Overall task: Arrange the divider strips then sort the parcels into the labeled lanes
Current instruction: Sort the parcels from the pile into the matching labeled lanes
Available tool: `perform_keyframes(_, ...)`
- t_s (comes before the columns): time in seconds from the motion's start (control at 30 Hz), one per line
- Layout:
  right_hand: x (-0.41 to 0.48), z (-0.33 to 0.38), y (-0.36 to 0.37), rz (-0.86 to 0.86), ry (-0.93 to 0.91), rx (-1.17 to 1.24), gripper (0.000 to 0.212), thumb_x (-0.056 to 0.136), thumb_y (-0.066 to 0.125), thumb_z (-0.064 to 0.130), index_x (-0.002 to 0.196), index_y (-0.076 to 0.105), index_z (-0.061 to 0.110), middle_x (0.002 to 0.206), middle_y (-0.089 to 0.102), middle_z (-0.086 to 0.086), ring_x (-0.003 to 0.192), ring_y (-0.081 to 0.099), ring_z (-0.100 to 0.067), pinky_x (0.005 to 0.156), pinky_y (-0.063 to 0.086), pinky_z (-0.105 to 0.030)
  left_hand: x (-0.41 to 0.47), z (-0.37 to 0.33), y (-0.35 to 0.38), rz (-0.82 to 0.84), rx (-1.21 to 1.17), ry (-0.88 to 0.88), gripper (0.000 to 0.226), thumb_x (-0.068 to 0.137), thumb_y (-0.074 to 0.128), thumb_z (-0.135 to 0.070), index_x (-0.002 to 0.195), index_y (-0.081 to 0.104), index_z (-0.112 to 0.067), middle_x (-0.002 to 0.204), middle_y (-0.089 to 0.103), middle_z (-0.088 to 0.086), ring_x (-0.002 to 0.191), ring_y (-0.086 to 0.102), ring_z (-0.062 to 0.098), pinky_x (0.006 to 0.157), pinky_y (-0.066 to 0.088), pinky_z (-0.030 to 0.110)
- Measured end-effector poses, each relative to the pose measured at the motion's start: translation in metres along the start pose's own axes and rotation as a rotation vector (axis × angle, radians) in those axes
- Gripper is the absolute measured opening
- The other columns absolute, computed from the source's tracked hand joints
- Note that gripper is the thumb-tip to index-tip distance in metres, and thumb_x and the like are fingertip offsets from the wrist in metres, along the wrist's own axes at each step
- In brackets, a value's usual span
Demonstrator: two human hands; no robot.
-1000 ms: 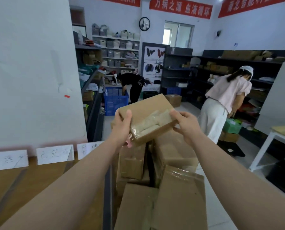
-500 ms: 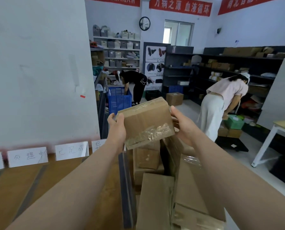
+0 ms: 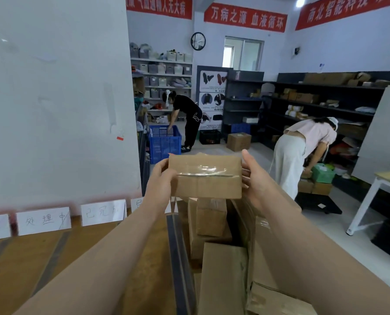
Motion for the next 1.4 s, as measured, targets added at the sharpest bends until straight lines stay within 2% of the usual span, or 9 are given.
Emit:
perform_keyframes(0.1,-0.007,-0.007,0.010,-0.013,-0.001,0.042,0.046,0.091,0.054,0.055,0.104,0.064,0.013,0.074,0.072,0.002,0.063,0.067,-0.011,0.054,0.048,-0.024,-0.003,0.002,-0.012,-0.115,-0.122,-0.126,0.042,0.091,0.043,-0.056,0.122,0.055,-0.031,0.121,0.059,-0.003,0.112,0.055,0.018,0.098,0.047,0.045)
perform_keyframes(0.17,-0.012,-0.016,0.018,0.001,-0.034,0.017,0.039,0.094,0.052,0.049,0.105,0.067,0.014,0.079,0.076,0.003,0.074,0.072,-0.010,0.065,0.055,-0.027,-0.008,0.005,-0.021,-0.130,-0.087,-0.139,0.038,0.094,0.040,-0.060,0.116,0.059,-0.035,0.118,0.062,-0.004,0.110,0.056,0.017,0.099,0.046,0.043)
perform_keyframes(0.27,-0.022,-0.031,0.032,0.017,-0.060,-0.029,0.038,0.096,0.050,0.045,0.117,0.065,0.017,0.100,0.075,-0.001,0.093,0.072,-0.017,0.085,0.056,-0.037,-0.022,0.012,-0.035,-0.129,0.051,-0.079,0.033,0.099,0.044,-0.051,0.119,0.061,-0.031,0.118,0.061,-0.008,0.107,0.054,0.013,0.093,0.043,0.036)
perform_keyframes(0.67,-0.057,-0.074,0.057,0.076,-0.074,-0.036,0.066,0.085,0.072,0.029,0.142,0.040,0.038,0.125,0.061,0.000,0.108,0.064,-0.025,0.092,0.053,-0.050,-0.068,0.034,-0.083,-0.094,-0.138,-0.182,0.027,0.085,0.070,-0.048,0.108,0.069,-0.035,0.111,0.071,-0.011,0.110,0.063,0.019,0.090,0.055,0.053)
perform_keyframes(0.8,-0.060,-0.084,0.056,0.157,0.008,-0.017,0.065,0.082,0.076,0.027,0.138,0.045,0.034,0.119,0.066,-0.004,0.097,0.070,-0.026,0.083,0.058,-0.046,-0.078,0.031,-0.097,-0.119,-0.219,-0.315,0.049,0.076,0.073,-0.057,0.112,0.063,-0.024,0.107,0.073,-0.004,0.106,0.066,0.022,0.085,0.057,0.051)
perform_keyframes(0.93,-0.058,-0.086,0.063,0.257,0.078,-0.028,0.057,0.077,0.079,0.027,0.129,0.054,0.027,0.109,0.072,-0.005,0.092,0.072,-0.024,0.073,0.059,-0.040,-0.087,0.025,-0.114,-0.074,-0.272,-0.422,0.051,0.087,0.070,-0.038,0.129,0.055,-0.014,0.109,0.073,0.005,0.103,0.066,0.026,0.064,0.057,0.040)
perform_keyframes(1.1,-0.049,-0.090,0.072,0.341,0.118,-0.080,0.047,0.074,0.080,0.027,0.116,0.062,0.032,0.103,0.074,-0.001,0.093,0.071,-0.023,0.079,0.059,-0.047,-0.107,0.027,-0.134,-0.042,-0.237,-0.467,0.042,0.086,0.067,-0.034,0.124,0.060,-0.016,0.096,0.074,0.007,0.097,0.066,0.030,0.077,0.057,0.050)
perform_keyframes(1.23,-0.045,-0.104,0.090,0.365,0.129,-0.147,0.048,0.077,0.079,0.028,0.121,0.062,0.021,0.102,0.074,-0.003,0.092,0.070,-0.021,0.080,0.058,-0.042,-0.129,0.036,-0.143,-0.158,-0.146,-0.467,0.041,0.087,0.067,-0.037,0.123,0.056,-0.021,0.087,0.077,0.000,0.098,0.067,0.030,0.084,0.057,0.050)
perform_keyframes(1.4,-0.070,-0.142,0.126,0.431,0.245,-0.251,0.074,0.076,0.074,0.052,0.136,0.042,0.024,0.127,0.056,0.003,0.106,0.057,-0.018,0.084,0.049,-0.042,-0.160,0.056,-0.159,-0.449,-0.216,-0.495,0.053,0.087,0.067,-0.039,0.132,0.043,-0.026,0.117,0.066,0.005,0.107,0.061,0.031,0.088,0.052,0.053)
Point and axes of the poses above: each hand's wrist, its own x-axis towards the middle knuckle, its own y-axis out of the palm, z = x × y, the point moved 1 cm from there along x, towards the middle knuckle
